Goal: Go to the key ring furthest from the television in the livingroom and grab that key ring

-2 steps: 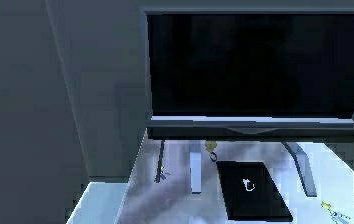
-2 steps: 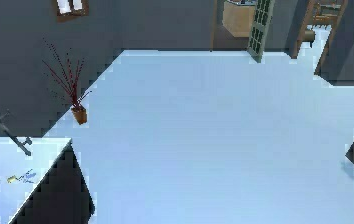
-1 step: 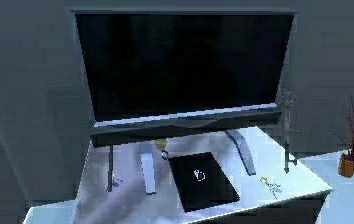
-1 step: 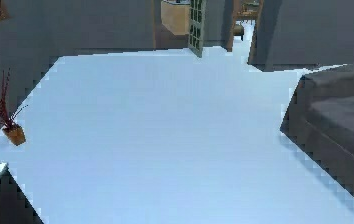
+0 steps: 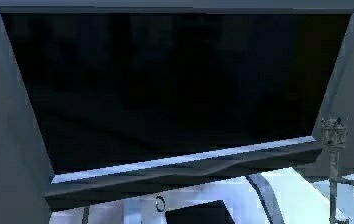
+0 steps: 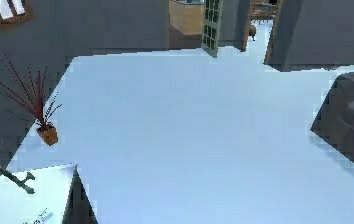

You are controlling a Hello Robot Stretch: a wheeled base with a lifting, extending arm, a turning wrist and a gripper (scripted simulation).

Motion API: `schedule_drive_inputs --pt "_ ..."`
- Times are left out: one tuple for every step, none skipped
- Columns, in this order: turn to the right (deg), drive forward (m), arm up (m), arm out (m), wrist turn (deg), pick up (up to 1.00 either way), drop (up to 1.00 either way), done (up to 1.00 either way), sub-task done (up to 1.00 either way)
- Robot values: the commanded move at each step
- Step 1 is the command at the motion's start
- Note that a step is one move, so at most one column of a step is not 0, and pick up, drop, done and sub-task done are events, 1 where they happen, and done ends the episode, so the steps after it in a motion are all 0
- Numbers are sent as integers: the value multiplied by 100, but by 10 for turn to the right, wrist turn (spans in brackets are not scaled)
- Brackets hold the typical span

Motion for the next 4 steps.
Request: schedule_drive_inputs --pt "-390 0 0 0 0 0 0 0 0" --pt "-60 0 0 0 0 0 0 0 0" --pt "-30 0 0 0 0 0 0 0 0" --pt "450 0 0 0 0 0 0 0 0"
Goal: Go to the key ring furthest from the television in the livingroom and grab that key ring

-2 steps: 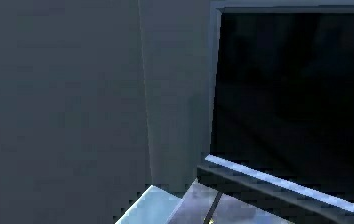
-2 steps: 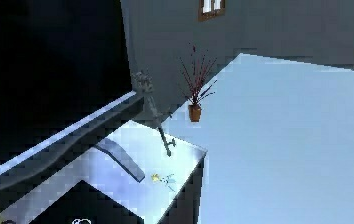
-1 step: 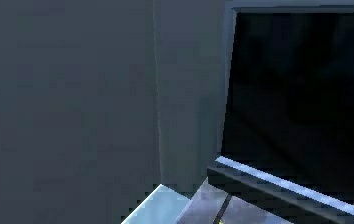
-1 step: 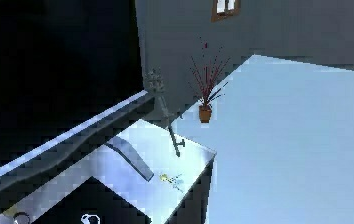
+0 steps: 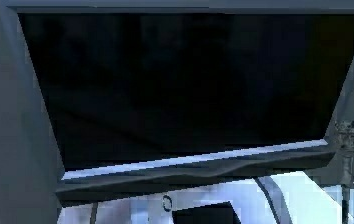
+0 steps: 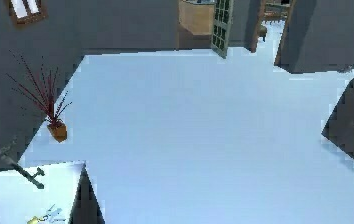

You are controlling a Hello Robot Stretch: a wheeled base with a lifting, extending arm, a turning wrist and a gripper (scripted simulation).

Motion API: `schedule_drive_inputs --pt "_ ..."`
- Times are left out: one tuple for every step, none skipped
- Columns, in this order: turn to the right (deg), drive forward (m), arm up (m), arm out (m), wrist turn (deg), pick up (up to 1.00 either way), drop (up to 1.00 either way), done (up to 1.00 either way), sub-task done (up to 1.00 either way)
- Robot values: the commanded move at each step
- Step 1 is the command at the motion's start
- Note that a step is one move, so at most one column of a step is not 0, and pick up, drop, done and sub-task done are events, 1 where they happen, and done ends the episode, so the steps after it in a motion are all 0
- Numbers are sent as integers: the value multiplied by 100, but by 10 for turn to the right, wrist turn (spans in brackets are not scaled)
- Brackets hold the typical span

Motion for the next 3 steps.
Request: schedule_drive_inputs --pt "450 0 0 0 0 0 0 0 0" --pt "270 0 0 0 0 0 0 0 0" --pt "30 0 0 0 0 0 0 0 0"
